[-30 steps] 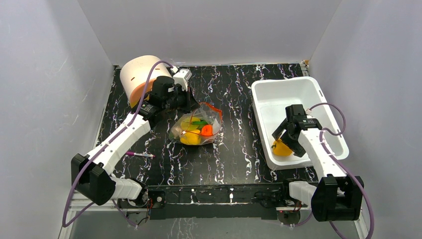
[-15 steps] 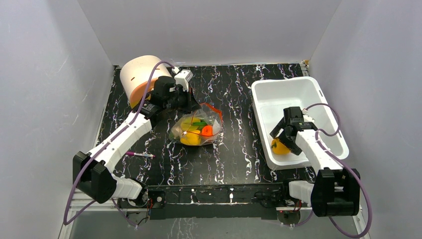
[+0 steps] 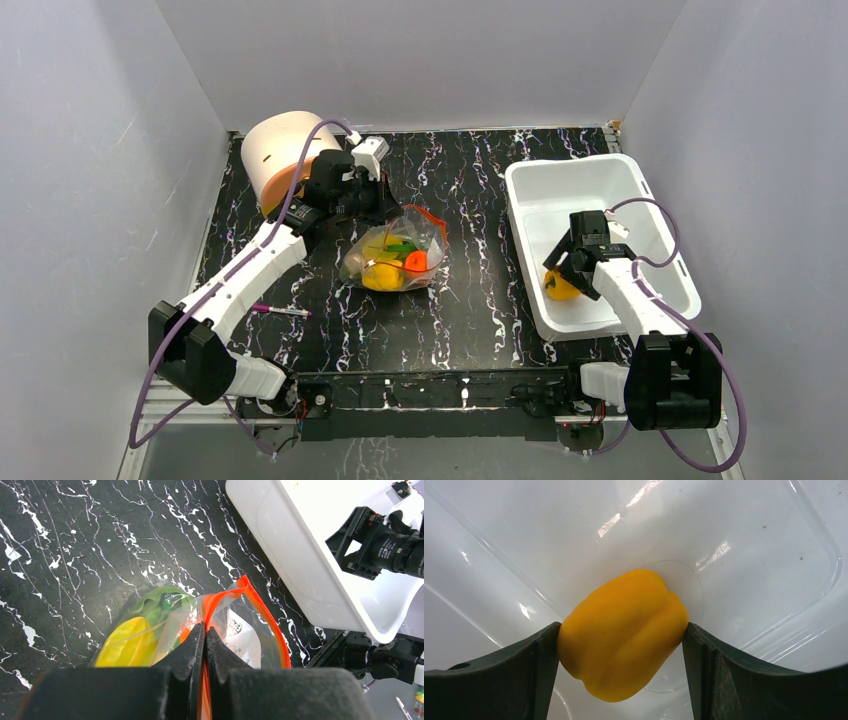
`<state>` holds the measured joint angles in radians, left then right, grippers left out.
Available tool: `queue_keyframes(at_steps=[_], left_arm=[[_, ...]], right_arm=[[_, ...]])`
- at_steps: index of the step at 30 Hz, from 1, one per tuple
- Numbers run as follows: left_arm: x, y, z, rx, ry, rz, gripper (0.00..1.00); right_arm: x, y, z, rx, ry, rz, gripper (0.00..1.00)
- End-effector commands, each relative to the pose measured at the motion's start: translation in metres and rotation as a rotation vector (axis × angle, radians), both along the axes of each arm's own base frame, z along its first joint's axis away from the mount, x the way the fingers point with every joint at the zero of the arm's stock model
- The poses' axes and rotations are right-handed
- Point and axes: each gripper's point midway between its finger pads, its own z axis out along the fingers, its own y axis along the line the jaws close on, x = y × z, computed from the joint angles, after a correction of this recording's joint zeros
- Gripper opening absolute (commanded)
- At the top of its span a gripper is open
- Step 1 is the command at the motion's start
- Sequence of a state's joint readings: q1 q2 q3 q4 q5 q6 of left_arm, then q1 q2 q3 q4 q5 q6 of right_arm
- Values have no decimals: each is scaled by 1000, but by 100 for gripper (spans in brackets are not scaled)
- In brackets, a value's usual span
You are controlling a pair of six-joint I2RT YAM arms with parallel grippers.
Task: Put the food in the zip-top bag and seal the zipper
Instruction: Pick up the fake vegetable from the bin.
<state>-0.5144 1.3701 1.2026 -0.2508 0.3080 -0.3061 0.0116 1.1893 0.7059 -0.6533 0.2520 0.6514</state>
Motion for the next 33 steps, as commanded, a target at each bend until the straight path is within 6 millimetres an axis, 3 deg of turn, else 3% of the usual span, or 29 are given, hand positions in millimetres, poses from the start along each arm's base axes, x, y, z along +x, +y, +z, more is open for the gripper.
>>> queue_keyframes(at_steps=[1, 12, 21, 33], left_arm=[[6, 5, 8, 15, -31, 36, 0], [11, 1, 20, -33, -58, 51, 0], [12, -2, 27, -45, -56, 52, 0], [22, 9, 36, -16, -80, 129, 0]], right_arm=[[12, -5, 13, -31, -63, 15, 56], [25, -13, 44, -82, -104, 33, 53], [26, -20, 88, -129, -170, 33, 53], [22, -3, 154, -74, -307, 128, 53]])
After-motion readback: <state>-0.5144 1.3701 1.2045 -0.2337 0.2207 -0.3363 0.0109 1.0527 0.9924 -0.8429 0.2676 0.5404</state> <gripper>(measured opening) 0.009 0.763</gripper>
